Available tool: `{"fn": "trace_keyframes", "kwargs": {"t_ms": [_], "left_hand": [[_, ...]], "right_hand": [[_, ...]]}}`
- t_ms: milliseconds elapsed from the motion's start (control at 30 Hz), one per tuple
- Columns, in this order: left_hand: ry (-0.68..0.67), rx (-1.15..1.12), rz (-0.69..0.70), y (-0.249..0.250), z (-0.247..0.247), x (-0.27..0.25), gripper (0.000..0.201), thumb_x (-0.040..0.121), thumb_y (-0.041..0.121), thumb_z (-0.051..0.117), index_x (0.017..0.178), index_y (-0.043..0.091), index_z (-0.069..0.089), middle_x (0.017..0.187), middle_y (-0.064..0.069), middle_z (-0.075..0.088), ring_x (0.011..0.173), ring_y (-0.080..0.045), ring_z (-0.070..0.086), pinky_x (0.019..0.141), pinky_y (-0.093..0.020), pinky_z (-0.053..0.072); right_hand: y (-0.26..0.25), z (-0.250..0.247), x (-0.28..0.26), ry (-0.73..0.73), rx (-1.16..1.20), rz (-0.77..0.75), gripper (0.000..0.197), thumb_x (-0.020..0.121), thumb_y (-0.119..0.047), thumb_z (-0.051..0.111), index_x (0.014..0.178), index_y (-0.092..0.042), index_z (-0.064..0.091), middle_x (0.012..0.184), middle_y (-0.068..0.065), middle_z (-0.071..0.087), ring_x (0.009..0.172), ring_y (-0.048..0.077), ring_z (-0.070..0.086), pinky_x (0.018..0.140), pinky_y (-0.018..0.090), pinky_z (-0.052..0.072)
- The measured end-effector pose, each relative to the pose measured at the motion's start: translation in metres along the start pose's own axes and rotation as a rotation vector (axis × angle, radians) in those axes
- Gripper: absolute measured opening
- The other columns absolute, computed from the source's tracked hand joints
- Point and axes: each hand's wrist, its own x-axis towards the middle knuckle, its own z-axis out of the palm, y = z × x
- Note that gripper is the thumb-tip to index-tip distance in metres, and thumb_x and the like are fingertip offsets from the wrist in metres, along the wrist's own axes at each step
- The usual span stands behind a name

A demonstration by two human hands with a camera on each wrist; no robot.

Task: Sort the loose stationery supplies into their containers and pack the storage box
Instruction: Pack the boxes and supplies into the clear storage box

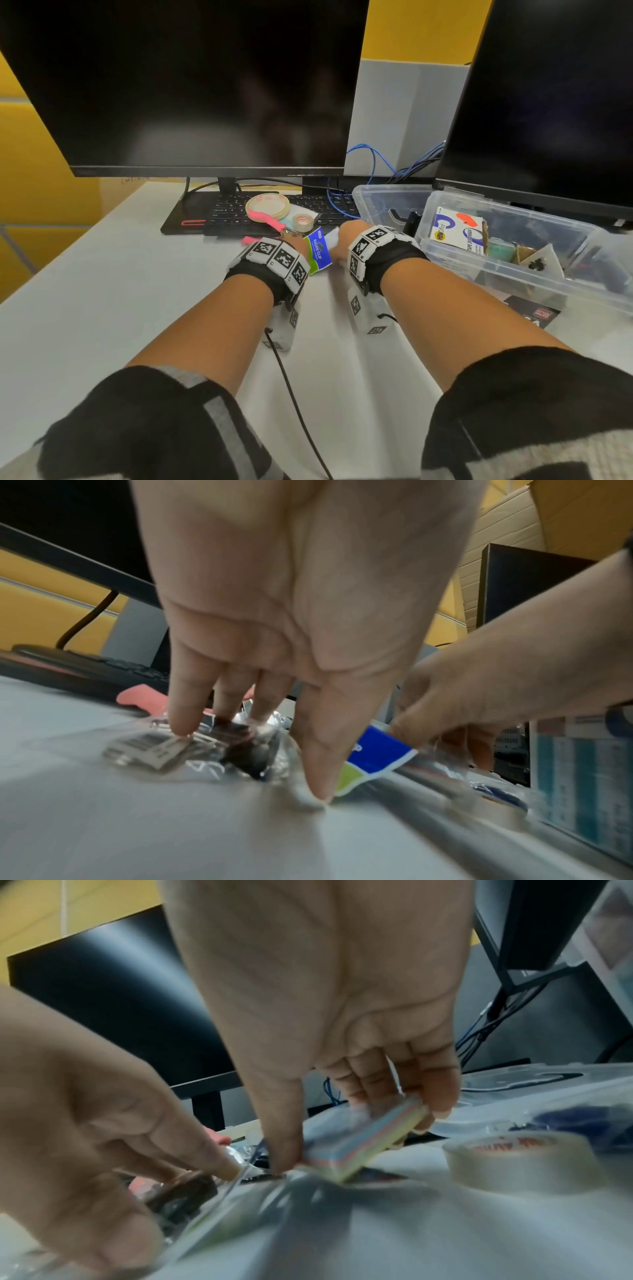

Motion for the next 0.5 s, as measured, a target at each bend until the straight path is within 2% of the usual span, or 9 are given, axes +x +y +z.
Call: {"fn": "trace_keyframes", "kwargs": {"t_ms": [33, 100, 133, 167, 233, 267, 367, 433, 500], "left_hand": [[-0.013, -0.022, -0.006, -0.001, 0.000, 0.002, 0.051, 0.082, 0.025, 0.066, 0.127, 0.004, 0.051, 0.124, -0.014, 0.058, 0.113, -0.034, 0.056, 0.095, -0.046, 0.047], [-0.008, -0.009, 0.006, -0.001, 0.002, -0.002, 0.054, 0.077, 0.026, 0.069, 0.124, 0.006, 0.053, 0.120, -0.015, 0.059, 0.110, -0.035, 0.057, 0.093, -0.049, 0.048], [-0.011, -0.017, 0.004, -0.001, 0.005, 0.003, 0.051, 0.075, 0.028, 0.069, 0.120, 0.009, 0.055, 0.118, -0.013, 0.060, 0.108, -0.034, 0.057, 0.091, -0.050, 0.049], [-0.006, -0.050, -0.007, -0.001, 0.008, 0.010, 0.042, 0.075, 0.031, 0.065, 0.112, 0.011, 0.057, 0.117, -0.011, 0.060, 0.105, -0.032, 0.058, 0.091, -0.050, 0.049], [0.070, -0.031, -0.061, 0.003, 0.001, 0.012, 0.026, 0.078, 0.036, 0.050, 0.094, 0.016, 0.053, 0.117, -0.009, 0.059, 0.105, -0.032, 0.055, 0.093, -0.052, 0.045], [0.156, -0.069, -0.086, 0.007, -0.008, -0.002, 0.026, 0.080, 0.035, 0.045, 0.096, 0.018, 0.053, 0.120, -0.010, 0.056, 0.109, -0.034, 0.052, 0.096, -0.051, 0.042], [0.395, -0.300, -0.017, 0.030, -0.040, -0.031, 0.034, 0.090, 0.021, 0.047, 0.123, 0.012, 0.052, 0.126, -0.015, 0.051, 0.118, -0.037, 0.047, 0.096, -0.047, 0.038], [0.506, -0.525, 0.069, 0.047, -0.063, -0.044, 0.033, 0.092, 0.012, 0.044, 0.123, 0.004, 0.050, 0.125, -0.021, 0.053, 0.116, -0.040, 0.050, 0.094, -0.046, 0.042], [0.543, -0.660, 0.166, 0.067, -0.079, -0.054, 0.030, 0.093, 0.005, 0.041, 0.120, -0.002, 0.051, 0.123, -0.023, 0.055, 0.114, -0.039, 0.051, 0.092, -0.041, 0.041]], "right_hand": [[0.001, -0.001, -0.004, 0.055, 0.104, 0.009, 0.039, 0.084, -0.035, 0.062, 0.110, -0.008, 0.055, 0.101, 0.009, 0.064, 0.085, 0.026, 0.060, 0.079, 0.035, 0.052], [0.002, -0.005, -0.008, 0.132, 0.289, 0.036, 0.063, 0.091, -0.035, 0.054, 0.142, -0.008, 0.027, 0.128, 0.016, 0.054, 0.108, 0.031, 0.056, 0.088, 0.040, 0.045], [0.002, -0.010, -0.014, 0.174, 0.363, 0.017, 0.070, 0.094, -0.033, 0.050, 0.148, -0.010, 0.012, 0.135, 0.018, 0.049, 0.116, 0.033, 0.052, 0.091, 0.040, 0.042], [0.000, -0.015, -0.020, 0.207, 0.429, -0.024, 0.071, 0.095, -0.030, 0.047, 0.149, -0.013, 0.005, 0.136, 0.019, 0.048, 0.119, 0.034, 0.051, 0.089, 0.038, 0.041], [0.001, -0.027, -0.032, 0.288, 0.506, -0.107, 0.064, 0.095, -0.026, 0.044, 0.149, -0.018, 0.011, 0.133, 0.021, 0.049, 0.116, 0.037, 0.050, 0.083, 0.036, 0.039], [0.001, -0.034, -0.039, 0.322, 0.549, -0.129, 0.058, 0.095, -0.025, 0.044, 0.146, -0.018, 0.018, 0.132, 0.021, 0.048, 0.116, 0.038, 0.049, 0.084, 0.036, 0.038], [0.007, -0.060, -0.054, 0.410, 0.650, -0.152, 0.047, 0.093, -0.024, 0.048, 0.137, -0.014, 0.032, 0.131, 0.021, 0.043, 0.113, 0.037, 0.047, 0.086, 0.035, 0.038], [0.020, -0.079, -0.065, 0.460, 0.698, -0.175, 0.045, 0.092, -0.022, 0.049, 0.134, -0.011, 0.034, 0.127, 0.019, 0.047, 0.110, 0.034, 0.049, 0.080, 0.031, 0.036], [0.043, -0.096, -0.077, 0.491, 0.746, -0.190, 0.043, 0.092, -0.020, 0.050, 0.132, -0.011, 0.036, 0.120, 0.015, 0.051, 0.108, 0.030, 0.052, 0.082, 0.033, 0.041]]}}
